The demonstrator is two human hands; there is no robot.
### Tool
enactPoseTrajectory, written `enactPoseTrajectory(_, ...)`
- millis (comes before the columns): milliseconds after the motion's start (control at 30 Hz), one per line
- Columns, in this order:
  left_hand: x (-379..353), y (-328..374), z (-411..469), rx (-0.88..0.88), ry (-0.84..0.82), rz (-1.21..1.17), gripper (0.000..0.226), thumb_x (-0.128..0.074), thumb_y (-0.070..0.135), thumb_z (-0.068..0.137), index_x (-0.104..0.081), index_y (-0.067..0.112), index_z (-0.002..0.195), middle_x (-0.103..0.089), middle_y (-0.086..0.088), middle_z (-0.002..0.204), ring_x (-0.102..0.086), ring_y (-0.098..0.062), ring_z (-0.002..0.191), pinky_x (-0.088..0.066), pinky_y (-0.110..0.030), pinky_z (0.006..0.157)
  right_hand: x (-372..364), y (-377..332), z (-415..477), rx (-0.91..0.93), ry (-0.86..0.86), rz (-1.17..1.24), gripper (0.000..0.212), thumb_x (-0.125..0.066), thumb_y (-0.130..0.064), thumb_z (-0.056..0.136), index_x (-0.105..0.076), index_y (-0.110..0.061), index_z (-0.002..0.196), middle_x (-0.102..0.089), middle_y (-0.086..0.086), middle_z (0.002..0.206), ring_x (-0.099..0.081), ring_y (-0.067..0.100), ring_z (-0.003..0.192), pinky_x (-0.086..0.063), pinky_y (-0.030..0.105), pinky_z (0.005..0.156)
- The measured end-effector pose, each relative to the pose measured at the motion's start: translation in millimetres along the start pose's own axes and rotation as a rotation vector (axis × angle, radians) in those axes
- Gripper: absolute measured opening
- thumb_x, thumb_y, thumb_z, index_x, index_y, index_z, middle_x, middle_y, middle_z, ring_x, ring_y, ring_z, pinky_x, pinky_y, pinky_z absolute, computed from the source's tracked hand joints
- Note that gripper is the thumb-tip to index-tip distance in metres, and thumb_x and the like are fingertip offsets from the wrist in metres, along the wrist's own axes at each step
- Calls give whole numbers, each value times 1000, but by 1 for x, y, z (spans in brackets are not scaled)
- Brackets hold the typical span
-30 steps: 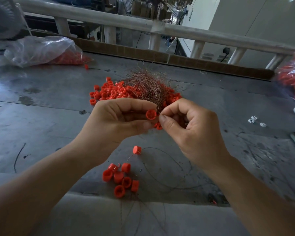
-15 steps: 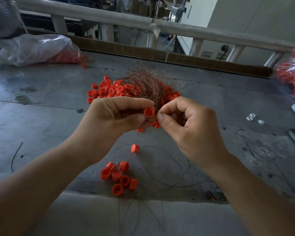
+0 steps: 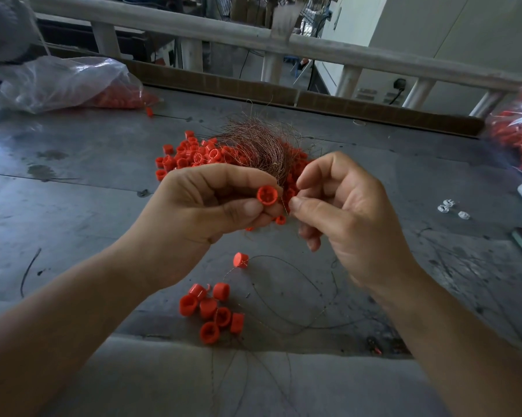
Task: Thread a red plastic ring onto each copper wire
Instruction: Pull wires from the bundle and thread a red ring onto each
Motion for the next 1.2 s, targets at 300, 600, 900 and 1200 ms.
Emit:
enactPoseTrajectory(300, -2, -2, -1, 45, -87, -46, 21, -65, 11, 64, -74, 15, 82, -73, -7, 85, -70, -13, 75, -54, -18, 64, -7, 6, -1, -76, -94, 40, 33, -55, 14, 77, -47, -17, 70, -54, -7, 53, -53, 8, 44, -40, 20, 38)
enactPoseTrajectory(600, -3, -7, 0, 90, -21, -64, 21, -66, 11, 59, -75, 14, 78, -72, -7, 80, -70, -14, 75, -54, -18, 65, 19, 21, 14, -128, -32, -236, 17, -69, -15, 77, -54, -24, 76, -59, -8, 69, -55, 8, 65, -46, 22, 59)
enactPoseTrajectory(900, 0, -7, 0, 106, 36, -84, 21, -63, 6, 60, -74, 12, 77, -72, -9, 79, -70, -16, 74, -54, -19, 65, 75, 60, 32, -179, 170, -805, 9, -66, -12, 81, -68, -20, 83, -61, -9, 70, -50, -1, 59, -39, 15, 54)
enactPoseTrajectory(1200, 1, -10, 1, 117, 37, -75, 22, -61, 3, 62, -74, 11, 77, -72, -9, 79, -70, -17, 74, -54, -19, 64, 51, 74, 37, -98, 65, -1028, 18, -67, -21, 81, -68, -16, 98, -48, -7, 81, -45, 9, 75, -29, 19, 65)
Point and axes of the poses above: each hand's wrist, its own z-axis towards the middle knuckle, its own x-axis out of the back of the hand, y = z × x, the point moved 4 cm from there along z, towards the middle knuckle
